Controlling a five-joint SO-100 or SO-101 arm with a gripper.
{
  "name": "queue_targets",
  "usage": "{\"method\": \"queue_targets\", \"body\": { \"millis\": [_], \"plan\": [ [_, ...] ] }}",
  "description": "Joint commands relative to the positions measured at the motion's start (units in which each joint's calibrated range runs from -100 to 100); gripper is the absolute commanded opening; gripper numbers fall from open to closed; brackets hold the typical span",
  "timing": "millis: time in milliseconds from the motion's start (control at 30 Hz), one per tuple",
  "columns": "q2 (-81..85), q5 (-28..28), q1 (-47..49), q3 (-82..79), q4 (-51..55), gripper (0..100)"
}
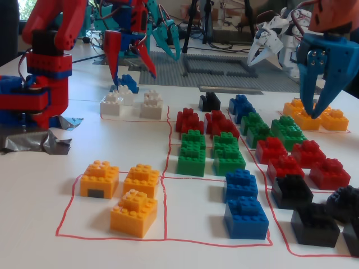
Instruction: Grab the block and put it in the grey marker
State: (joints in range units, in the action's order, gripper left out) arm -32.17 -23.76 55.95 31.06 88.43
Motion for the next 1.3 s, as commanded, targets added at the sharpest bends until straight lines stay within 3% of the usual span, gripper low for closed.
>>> {"method": "queue_targets", "body": {
  "millis": [0, 133, 367, 600, 933, 1100, 1267],
  "plan": [
    [7.91, 1.32, 0.58, 3.45, 1.18, 46],
    [12.53, 1.95, -0.7, 1.82, 3.13, 44],
    [23.83, 4.3, -4.42, -6.18, 4.51, 31],
    [29.52, 8.4, -8.84, -7.81, 9.54, 2],
    [42.56, 15.82, -17.57, -15.99, 8.73, 0],
    [50.23, 22.12, -27.78, -22.98, 4.75, 0],
    [51.06, 24.57, -40.34, -22.07, 6.86, 0]
  ]
}}
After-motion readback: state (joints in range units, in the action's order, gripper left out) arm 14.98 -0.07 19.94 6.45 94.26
